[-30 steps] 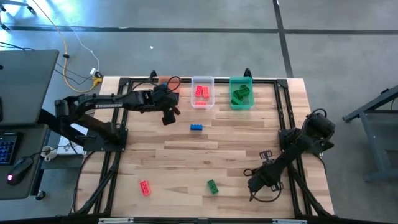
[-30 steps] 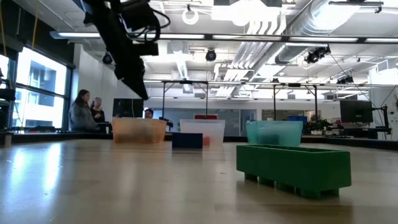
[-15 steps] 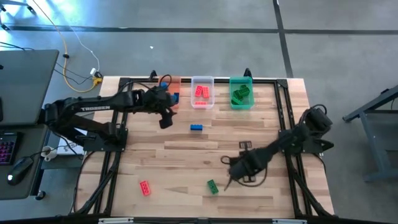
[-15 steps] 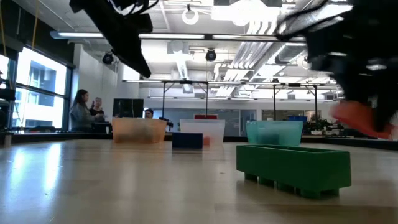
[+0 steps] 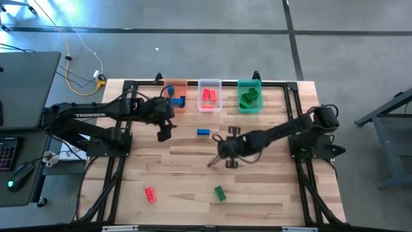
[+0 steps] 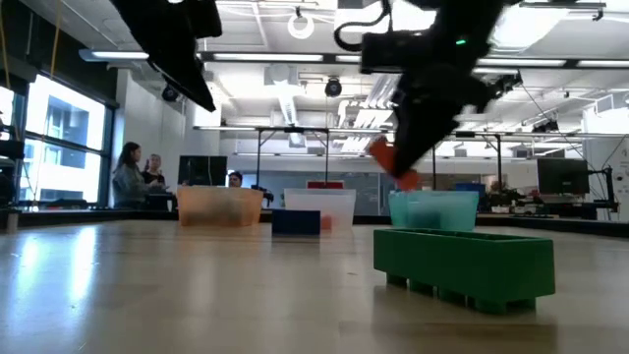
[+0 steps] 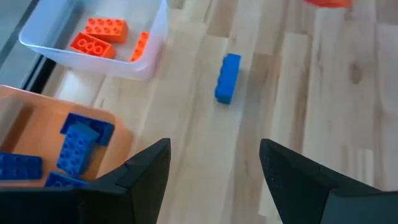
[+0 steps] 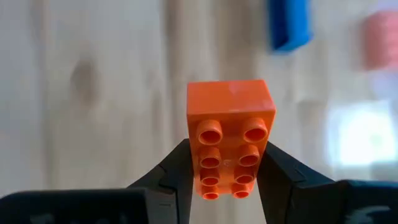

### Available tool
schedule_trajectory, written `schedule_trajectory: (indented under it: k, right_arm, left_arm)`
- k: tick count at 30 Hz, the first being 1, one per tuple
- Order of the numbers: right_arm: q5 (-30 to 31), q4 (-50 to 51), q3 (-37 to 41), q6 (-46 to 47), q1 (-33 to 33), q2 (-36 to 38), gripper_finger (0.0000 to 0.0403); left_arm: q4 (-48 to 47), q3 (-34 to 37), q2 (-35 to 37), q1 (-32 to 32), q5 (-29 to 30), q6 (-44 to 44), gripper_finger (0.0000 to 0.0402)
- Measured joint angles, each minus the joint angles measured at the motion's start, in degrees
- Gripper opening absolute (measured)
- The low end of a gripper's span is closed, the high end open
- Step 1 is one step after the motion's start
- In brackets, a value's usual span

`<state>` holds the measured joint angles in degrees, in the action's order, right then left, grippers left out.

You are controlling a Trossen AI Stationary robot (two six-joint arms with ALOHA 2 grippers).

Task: Sort & place blocks by color
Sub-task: Put the orange game piece into the white bin

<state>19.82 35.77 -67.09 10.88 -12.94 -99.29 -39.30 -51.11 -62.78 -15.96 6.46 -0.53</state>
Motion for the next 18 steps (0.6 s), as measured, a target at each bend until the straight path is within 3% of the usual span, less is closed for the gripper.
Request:
schedule_trajectory:
  k: [7,18]
  right_arm:
    - [1.7,-12.8,0.0,-6.2,8.5,0.0,0.011]
    - [2.3,-28.2,0.0,-14.3,20.1,0.0,0.011]
  left_arm:
    - [-4.9,0.0,0.2,3.0,0.1,-1.4,0.0233]
    - [-3.8,0.0,0.2,5.0,0.2,-2.3,0.0233]
